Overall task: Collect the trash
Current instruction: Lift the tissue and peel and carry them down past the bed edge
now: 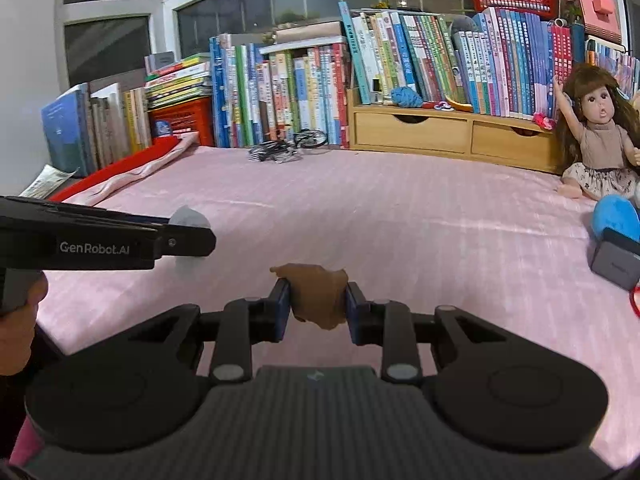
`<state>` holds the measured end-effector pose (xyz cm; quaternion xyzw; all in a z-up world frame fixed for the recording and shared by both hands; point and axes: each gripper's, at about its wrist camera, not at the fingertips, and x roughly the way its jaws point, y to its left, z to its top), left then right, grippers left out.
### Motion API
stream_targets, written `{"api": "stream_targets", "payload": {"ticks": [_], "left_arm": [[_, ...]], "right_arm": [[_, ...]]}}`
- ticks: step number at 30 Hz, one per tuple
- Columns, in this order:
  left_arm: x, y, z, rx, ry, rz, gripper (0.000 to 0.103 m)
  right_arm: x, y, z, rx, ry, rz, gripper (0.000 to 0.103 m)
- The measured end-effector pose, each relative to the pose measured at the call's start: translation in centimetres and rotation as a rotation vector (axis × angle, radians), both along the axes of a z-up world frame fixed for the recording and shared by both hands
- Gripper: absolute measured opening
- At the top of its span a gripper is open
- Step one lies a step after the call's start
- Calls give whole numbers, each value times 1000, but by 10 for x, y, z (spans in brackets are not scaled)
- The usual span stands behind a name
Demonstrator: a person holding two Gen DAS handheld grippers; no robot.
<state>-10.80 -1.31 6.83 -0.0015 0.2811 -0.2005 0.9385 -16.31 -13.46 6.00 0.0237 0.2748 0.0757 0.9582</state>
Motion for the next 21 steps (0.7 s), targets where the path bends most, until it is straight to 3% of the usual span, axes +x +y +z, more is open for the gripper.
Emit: {"api": "stream_targets", "payload": {"ticks": [17,21], "left_arm": [[-124,38,-18,4,21,-57,32],[-145,43,-26,13,76,-94,32]], "right_arm": [[-105,38,-17,-9,-20,46,36],[-125,47,-23,-15,7,64,36]]}}
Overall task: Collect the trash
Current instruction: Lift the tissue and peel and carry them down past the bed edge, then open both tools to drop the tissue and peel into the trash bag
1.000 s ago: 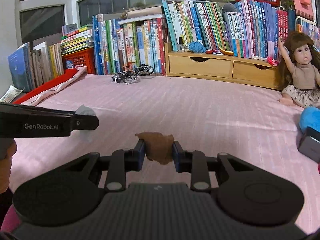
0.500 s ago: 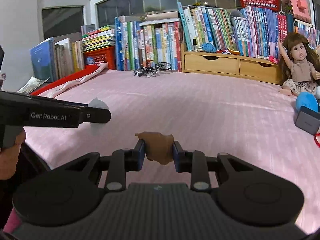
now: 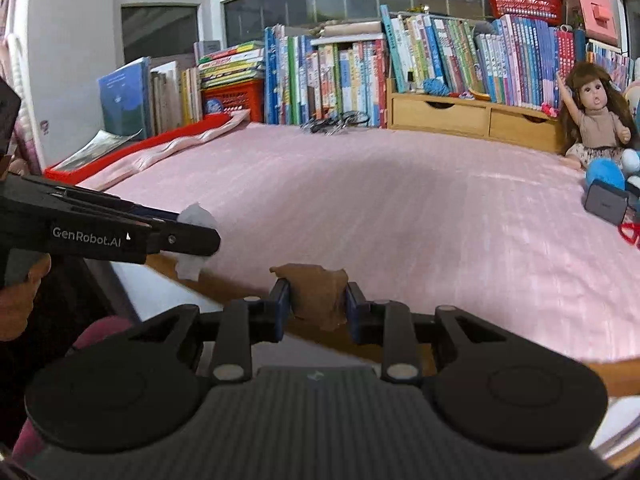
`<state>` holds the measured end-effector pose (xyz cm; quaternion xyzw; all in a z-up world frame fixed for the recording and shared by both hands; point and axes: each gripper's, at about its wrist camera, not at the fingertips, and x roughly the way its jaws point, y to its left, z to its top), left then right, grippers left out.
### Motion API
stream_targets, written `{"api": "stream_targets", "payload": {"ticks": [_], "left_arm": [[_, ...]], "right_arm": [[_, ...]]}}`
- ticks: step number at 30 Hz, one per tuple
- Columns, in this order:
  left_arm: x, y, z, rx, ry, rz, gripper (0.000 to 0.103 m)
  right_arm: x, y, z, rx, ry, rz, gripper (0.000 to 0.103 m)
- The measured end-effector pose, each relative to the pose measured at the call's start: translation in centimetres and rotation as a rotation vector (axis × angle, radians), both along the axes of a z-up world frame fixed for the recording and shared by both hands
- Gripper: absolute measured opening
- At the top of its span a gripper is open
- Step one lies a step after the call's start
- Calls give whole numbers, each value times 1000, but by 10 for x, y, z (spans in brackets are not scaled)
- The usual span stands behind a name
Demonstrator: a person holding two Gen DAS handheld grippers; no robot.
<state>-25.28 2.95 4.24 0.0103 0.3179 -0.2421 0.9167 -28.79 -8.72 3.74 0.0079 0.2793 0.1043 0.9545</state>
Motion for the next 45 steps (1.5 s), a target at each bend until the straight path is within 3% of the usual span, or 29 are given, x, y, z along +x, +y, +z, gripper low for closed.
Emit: {"api": "stream_targets", "payload": {"ticks": [4,13,18,30,38,45], "left_arm": [[-13,-3,-18,73,47,-23,32],[-16,-13,-80,232,250,-34,33],[-14,-15,-108,273,343,-36,33],[-18,-9,-137,329,405,-23,34],[-10,-12,-140,337,423,-18,37],[-10,-16,-143,344,439,-12,41]], "right_arm": [[-11,9,-13,-20,51,4,36],[-17,19,-68,-14,269,-22,36],[-16,20,-88,-6,350,-37,36],[-7,32,-103,-17,422,-19,41],[-8,36,-104,-30,429,-10,41],[-7,35,-103,-29,430,-11,52]]}}
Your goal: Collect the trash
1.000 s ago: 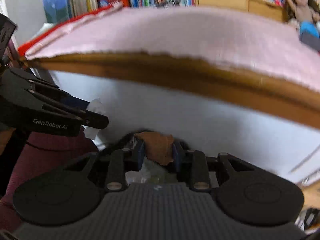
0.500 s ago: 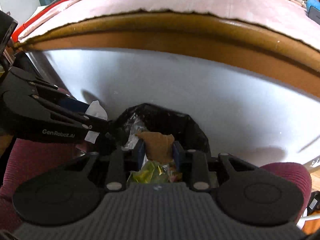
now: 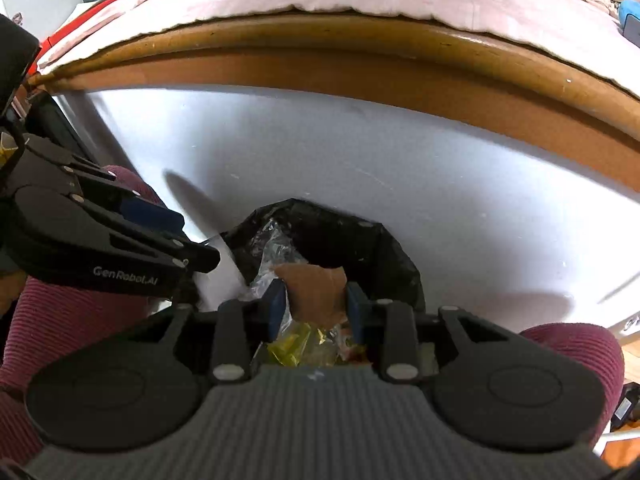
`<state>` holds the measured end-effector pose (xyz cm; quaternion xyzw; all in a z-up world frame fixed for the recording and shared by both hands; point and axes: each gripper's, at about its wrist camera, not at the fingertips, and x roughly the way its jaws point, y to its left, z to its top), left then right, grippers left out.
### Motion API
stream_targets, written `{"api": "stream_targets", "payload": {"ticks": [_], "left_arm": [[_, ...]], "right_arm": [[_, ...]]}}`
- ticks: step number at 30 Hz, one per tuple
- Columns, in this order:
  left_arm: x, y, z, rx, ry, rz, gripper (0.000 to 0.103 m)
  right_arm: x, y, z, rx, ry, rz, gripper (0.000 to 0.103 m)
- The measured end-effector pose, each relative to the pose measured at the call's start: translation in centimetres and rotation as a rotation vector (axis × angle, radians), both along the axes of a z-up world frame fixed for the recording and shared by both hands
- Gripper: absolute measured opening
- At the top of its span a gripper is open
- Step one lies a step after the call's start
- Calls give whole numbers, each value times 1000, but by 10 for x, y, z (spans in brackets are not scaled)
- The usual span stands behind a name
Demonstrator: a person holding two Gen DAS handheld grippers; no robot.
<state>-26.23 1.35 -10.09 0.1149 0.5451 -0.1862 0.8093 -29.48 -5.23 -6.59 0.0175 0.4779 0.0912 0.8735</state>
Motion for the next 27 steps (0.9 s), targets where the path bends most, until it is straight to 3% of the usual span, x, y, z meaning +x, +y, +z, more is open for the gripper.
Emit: {"api": "stream_targets", "payload": {"ticks": [7,22,27], "left_arm": [[0,-3,-1,8,11,6,47],[-5,-1,-6,12,30,22,70],[-7,1,-10,21,39,29,72]], "right_arm": [[0,0,-1,-7,0,5,54],[-2,-2,-4,-12,11,-14,75],[-1,-3,-5,-14,23,-21,80]]}}
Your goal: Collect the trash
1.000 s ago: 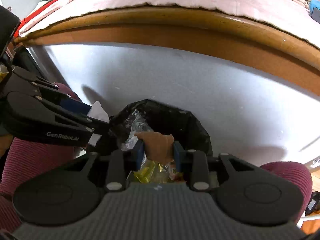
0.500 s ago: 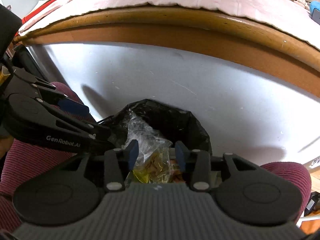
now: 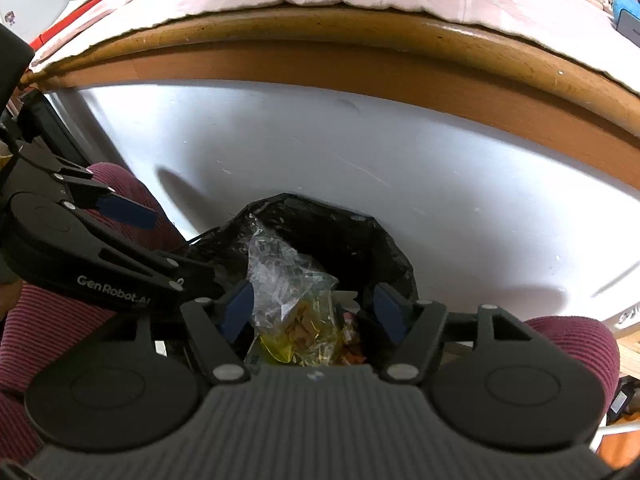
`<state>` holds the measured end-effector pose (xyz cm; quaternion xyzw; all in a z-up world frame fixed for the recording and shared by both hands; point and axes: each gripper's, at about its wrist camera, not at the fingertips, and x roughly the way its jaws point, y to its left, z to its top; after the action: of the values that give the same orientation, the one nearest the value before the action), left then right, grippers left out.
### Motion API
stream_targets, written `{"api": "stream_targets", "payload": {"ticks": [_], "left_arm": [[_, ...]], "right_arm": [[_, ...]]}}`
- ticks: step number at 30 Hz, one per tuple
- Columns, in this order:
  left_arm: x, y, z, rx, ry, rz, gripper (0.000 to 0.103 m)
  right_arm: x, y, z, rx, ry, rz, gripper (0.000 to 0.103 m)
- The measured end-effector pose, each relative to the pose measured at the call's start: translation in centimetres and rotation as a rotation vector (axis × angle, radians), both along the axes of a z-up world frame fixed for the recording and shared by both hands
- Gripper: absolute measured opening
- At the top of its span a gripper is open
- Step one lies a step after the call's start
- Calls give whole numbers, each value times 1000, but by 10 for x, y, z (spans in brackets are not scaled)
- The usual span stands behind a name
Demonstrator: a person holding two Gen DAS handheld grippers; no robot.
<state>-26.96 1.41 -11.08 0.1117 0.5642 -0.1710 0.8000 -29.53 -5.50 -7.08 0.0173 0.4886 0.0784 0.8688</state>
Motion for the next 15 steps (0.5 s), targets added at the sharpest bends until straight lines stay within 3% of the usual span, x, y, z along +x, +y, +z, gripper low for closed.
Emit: {"api": "stream_targets", "payload": {"ticks": [5,15], "left_arm": [[-2,3,-4,-10,24,15,73],[-4,1,-6,-4,25,13,74]], "right_arm": [[1,-1,-2,1,12,-15,86],[2,-1,-2,1,21,-12,87]]}}
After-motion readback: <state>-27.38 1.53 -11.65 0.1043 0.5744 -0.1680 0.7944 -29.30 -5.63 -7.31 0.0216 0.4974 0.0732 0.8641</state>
